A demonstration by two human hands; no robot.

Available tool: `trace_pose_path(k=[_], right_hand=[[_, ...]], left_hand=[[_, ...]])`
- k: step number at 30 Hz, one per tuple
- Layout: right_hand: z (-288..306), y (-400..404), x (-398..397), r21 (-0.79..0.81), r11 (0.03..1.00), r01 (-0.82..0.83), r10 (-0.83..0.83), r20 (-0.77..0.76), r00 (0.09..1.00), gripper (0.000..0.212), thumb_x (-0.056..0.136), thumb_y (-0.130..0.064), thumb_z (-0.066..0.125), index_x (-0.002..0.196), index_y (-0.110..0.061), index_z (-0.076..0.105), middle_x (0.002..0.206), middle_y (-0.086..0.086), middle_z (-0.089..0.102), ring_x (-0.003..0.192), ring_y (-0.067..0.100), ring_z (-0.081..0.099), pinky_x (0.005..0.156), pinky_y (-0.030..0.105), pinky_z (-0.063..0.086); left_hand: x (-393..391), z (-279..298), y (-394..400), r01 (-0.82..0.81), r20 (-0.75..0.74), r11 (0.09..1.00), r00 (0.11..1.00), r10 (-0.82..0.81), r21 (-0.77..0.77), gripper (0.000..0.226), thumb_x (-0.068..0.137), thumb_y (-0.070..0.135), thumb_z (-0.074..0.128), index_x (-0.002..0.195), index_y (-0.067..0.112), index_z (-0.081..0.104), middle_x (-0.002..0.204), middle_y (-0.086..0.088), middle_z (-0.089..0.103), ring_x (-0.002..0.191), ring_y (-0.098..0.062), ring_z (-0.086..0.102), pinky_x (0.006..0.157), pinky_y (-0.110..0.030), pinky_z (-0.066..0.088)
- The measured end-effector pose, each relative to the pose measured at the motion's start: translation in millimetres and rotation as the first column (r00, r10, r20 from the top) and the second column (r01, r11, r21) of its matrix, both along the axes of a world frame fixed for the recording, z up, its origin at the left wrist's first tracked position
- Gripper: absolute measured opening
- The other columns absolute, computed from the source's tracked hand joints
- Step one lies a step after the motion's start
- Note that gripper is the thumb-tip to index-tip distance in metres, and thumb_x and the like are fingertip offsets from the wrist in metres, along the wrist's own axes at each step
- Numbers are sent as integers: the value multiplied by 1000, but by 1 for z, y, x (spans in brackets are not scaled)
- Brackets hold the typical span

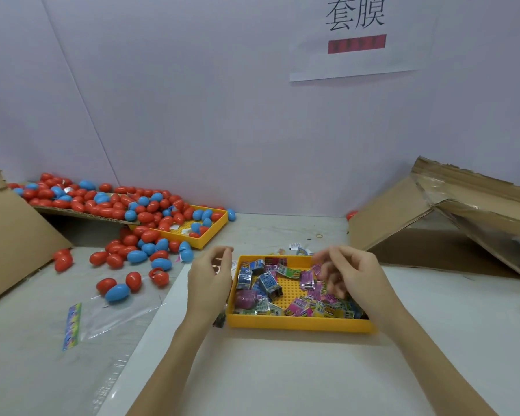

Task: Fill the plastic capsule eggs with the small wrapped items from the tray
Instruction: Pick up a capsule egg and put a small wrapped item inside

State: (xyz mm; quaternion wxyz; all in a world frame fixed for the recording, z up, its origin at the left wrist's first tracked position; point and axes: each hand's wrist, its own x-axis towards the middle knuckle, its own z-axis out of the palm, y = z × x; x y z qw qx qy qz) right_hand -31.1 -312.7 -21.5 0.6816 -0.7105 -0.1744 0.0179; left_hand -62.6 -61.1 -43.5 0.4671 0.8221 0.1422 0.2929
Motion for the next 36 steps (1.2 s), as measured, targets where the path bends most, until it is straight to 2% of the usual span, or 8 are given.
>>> trace_pose_path(k=[5,10,19,26,28,31,33,36], right_hand=[[-10,12,-7,-259,965,45,12,213,977,32,108,-23,46,90,-18,72,62,5,66,45,17,56,48,21,47],[-16,15,-10,-370,926,80,47,322,946,28,106,-25,49,88,-27,70,61,-2,66,45,9,57,48,16,44],[-17,16,-8,-453,885,106,69,355,932,28,107,-24,49,87,-26,69,62,-6,66,48,8,59,50,15,44],[-18,17,-10,-483,869,102,89,356,930,29,107,-25,48,88,-23,69,57,-2,64,54,10,64,57,25,53],[-18,17,-10,-489,866,107,84,352,932,29,107,-25,47,89,-22,69,58,-2,64,56,10,65,59,28,54],[-18,19,-10,-496,853,161,52,388,920,24,106,-24,51,92,-20,70,64,-6,65,61,8,64,59,21,50],[-19,19,-9,-513,831,214,34,431,902,16,103,-19,57,97,-19,72,78,-9,66,69,6,63,65,15,48],[-20,18,-8,-561,800,212,73,442,894,15,99,-10,63,104,-20,74,100,-8,66,88,5,62,80,17,49]], left_hand=[[29,-8,52,-226,-180,952,948,264,205,28,104,18,53,128,7,62,131,-15,56,124,-28,48,103,-39,42],[50,-6,94,-306,-251,763,819,516,569,33,104,20,52,133,4,55,142,-17,48,130,-34,41,106,-43,36],[65,-6,127,-71,-325,601,787,525,796,46,96,25,61,137,9,47,138,-9,47,126,-29,44,105,-40,37],[55,-9,137,-137,-129,472,863,489,871,28,99,24,61,124,12,59,120,-7,64,112,-24,52,95,-40,36],[49,-9,127,-228,-42,503,883,468,834,26,99,25,64,118,8,63,111,-11,69,106,-28,55,91,-43,35],[40,-7,102,-322,106,714,938,330,622,27,97,25,68,112,3,66,104,-15,69,99,-32,58,87,-46,41],[34,-4,81,-235,163,857,970,179,458,25,95,19,70,113,3,66,105,-11,69,97,-27,60,85,-42,49],[29,1,48,-75,203,957,979,17,281,21,96,17,70,115,9,64,106,-1,66,91,-14,61,80,-29,54]])
